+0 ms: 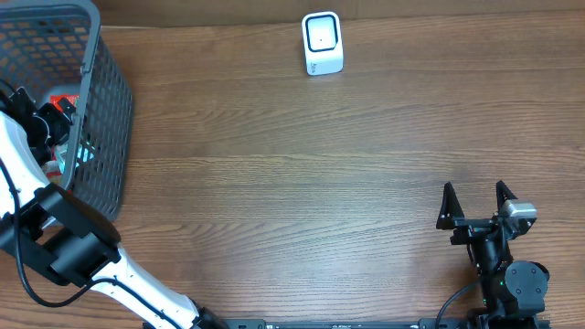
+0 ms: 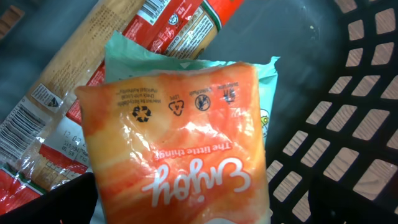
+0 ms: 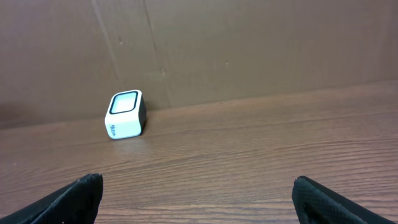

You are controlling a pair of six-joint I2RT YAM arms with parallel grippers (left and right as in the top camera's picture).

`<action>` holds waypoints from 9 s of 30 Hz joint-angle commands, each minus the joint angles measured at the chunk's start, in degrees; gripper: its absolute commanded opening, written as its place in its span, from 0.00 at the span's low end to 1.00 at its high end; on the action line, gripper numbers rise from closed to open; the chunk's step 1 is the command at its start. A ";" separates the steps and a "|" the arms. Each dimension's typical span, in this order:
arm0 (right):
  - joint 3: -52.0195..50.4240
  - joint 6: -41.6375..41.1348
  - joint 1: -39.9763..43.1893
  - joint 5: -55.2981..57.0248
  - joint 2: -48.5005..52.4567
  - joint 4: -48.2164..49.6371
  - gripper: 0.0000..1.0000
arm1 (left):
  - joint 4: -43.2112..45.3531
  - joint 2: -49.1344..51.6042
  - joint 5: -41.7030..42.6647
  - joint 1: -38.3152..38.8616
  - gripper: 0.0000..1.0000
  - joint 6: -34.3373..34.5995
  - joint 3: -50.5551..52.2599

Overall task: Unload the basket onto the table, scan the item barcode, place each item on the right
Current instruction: 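Grasp the orange-and-teal snack bag with the left gripper, then lift the snack bag out and carry it to the table center, then lower the snack bag onto the table and open the left gripper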

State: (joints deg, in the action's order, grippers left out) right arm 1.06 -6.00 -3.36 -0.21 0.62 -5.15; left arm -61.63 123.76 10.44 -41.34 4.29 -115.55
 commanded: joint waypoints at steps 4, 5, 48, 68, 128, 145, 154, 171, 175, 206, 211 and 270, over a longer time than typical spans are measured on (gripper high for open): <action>-0.61 -0.17 0.33 -0.35 -0.46 0.35 1.00 | -0.11 1.49 -0.50 0.17 1.00 -0.87 -0.74; -0.61 -0.17 0.33 -0.35 -0.46 0.33 1.00 | -0.07 1.49 -0.48 0.20 1.00 -0.87 -0.61; -0.61 -0.17 0.33 -0.35 -0.46 0.33 1.00 | 3.61 -12.17 -0.26 0.11 0.38 0.87 3.80; -0.61 -0.17 0.33 -0.35 -0.46 0.33 1.00 | 4.66 -45.66 5.84 7.72 0.29 2.12 3.78; -0.61 -0.17 0.33 -0.35 -0.46 0.35 1.00 | 32.39 -23.15 -10.88 85.64 0.29 30.01 50.73; -0.61 -0.17 0.33 -0.35 -0.46 0.33 1.00 | 31.15 -23.17 -9.03 85.64 1.00 28.35 48.35; -0.61 -0.17 0.33 -0.35 -0.46 0.35 1.00 | 21.51 -23.17 -8.96 85.61 1.00 24.76 36.33; -0.61 -0.17 0.33 -0.35 -0.46 0.35 1.00 | -1.36 -23.17 -15.87 73.85 0.40 20.94 22.80; -0.61 -0.17 0.33 -0.35 -0.46 0.35 1.00 | -3.06 -23.15 -7.93 70.69 0.04 19.06 23.67; -0.61 -0.17 0.33 -0.35 -0.46 0.33 1.00 | 6.62 -23.15 7.54 71.80 0.14 15.96 35.58; -0.61 -0.17 0.33 -0.35 -0.46 0.35 1.00 | 6.60 -23.15 6.93 71.78 0.16 15.78 35.58; -0.61 -0.17 0.33 -0.35 -0.46 0.33 1.00 | 13.90 -11.17 8.31 70.62 0.04 17.55 39.36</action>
State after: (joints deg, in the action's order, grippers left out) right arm 1.06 -6.04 -3.36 -0.19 0.62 -5.15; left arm -47.88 112.53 15.07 29.41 21.04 -76.09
